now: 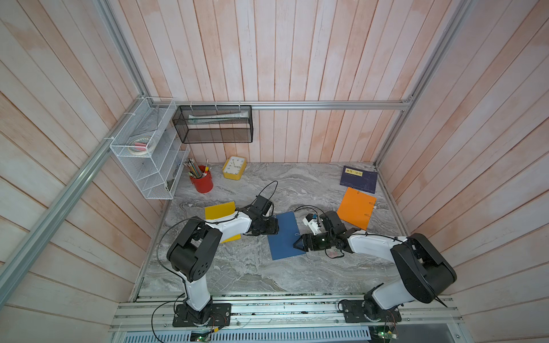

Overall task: Unclip the paperclips from the documents
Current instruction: Adjust the document at the center of the board.

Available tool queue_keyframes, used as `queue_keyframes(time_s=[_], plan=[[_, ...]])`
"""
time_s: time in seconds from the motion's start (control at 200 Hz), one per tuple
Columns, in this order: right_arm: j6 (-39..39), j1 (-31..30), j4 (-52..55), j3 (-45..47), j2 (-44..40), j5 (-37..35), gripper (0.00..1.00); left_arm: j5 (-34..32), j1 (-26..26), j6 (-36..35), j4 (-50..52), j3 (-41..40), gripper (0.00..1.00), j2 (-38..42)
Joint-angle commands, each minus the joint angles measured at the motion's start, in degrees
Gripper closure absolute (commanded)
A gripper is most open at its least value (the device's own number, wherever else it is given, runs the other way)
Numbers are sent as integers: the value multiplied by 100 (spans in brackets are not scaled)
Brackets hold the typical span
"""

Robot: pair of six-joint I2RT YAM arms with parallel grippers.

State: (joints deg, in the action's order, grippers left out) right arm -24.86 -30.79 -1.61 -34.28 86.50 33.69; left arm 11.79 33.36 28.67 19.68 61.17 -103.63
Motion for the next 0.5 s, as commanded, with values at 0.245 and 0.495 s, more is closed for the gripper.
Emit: queue_keyframes(time_s=[0.245,0.495], plan=[[-107,31,351,209,-232,45,22,275,-14,-473,110,285,32,-255],[259,595,740,-508,16,146,26,170,-181,-529,159,302,33,-161]])
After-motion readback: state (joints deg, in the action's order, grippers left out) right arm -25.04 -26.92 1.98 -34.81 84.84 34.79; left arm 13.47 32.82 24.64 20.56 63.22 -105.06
